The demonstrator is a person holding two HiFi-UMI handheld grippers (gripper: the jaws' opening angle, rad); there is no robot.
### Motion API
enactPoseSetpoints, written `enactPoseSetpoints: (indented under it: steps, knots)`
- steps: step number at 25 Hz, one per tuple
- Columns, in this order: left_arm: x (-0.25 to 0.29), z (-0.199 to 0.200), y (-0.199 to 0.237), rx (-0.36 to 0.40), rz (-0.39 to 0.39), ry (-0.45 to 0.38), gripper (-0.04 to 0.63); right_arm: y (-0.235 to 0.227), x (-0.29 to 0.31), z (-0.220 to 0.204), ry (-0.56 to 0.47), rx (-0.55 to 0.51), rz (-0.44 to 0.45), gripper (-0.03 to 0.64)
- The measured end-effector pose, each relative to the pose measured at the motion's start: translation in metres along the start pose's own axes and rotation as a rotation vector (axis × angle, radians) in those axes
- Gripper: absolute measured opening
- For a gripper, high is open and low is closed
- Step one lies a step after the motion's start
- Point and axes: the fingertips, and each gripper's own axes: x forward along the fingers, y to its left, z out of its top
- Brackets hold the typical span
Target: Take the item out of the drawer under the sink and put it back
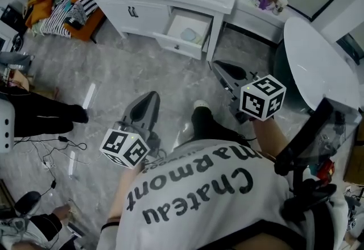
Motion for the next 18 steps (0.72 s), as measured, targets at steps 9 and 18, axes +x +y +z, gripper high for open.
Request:
enactPoseSetpoints:
  steps: [9,18]
  knots:
    - [0.01,-0.001,0.01,-0.005,-0.008,-0.005,-0.003,-0.006,0.032,-0.006,0.057,-0.014,0.029,0.012]
    - [0.03,0.02,0.04,-0.112,0.024,-0.054,-0.003,-0.03,0.079,0.011,0.077,-0.027,0.048,0.012]
